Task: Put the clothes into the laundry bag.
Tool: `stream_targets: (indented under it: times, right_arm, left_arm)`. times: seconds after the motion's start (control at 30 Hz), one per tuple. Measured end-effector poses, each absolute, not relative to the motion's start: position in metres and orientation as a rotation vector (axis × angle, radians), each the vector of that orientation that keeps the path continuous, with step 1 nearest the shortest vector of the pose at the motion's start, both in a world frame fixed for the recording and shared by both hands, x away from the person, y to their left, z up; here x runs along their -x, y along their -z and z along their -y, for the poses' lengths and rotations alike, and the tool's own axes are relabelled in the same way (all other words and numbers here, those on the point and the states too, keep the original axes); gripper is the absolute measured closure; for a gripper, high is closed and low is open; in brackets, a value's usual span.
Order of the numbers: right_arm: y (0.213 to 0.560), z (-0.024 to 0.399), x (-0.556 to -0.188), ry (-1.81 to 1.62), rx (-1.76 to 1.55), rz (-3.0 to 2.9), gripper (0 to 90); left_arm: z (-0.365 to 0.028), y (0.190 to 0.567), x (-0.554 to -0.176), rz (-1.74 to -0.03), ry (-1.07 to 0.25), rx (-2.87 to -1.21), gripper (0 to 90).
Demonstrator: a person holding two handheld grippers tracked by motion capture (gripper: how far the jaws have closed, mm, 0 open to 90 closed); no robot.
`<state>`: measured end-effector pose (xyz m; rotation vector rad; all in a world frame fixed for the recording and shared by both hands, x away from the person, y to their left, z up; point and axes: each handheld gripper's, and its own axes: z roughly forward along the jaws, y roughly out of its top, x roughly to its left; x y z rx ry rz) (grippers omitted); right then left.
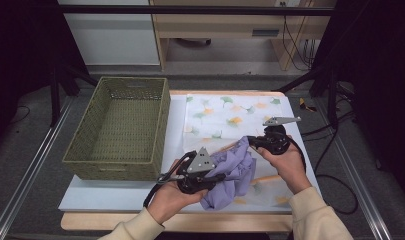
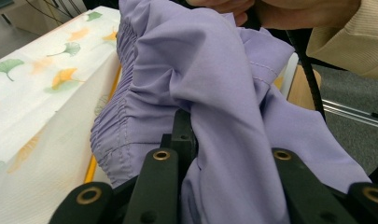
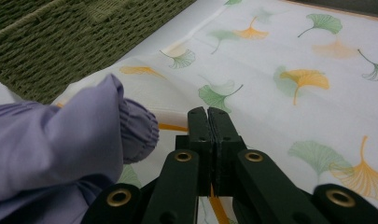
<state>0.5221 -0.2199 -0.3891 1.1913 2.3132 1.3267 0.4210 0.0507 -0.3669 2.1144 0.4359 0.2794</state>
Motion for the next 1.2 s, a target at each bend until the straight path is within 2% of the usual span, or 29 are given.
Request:
stream_targets:
  times: [0.7,1.2]
  right_arm:
    - [0.379,0.219,-0.52,-1.354,-1.164,-2.295,89.2]
    - [0.376,0.222,-0.517,-1.386,-1.163,-2.275,89.3]
  left_arm:
    - [-0.041,0.38,-0.429,-0.442,-0.252,-2.156,73.2]
    - [-0.019,0.382,-0.444,-0.45,-0.255,-2.191,73.2]
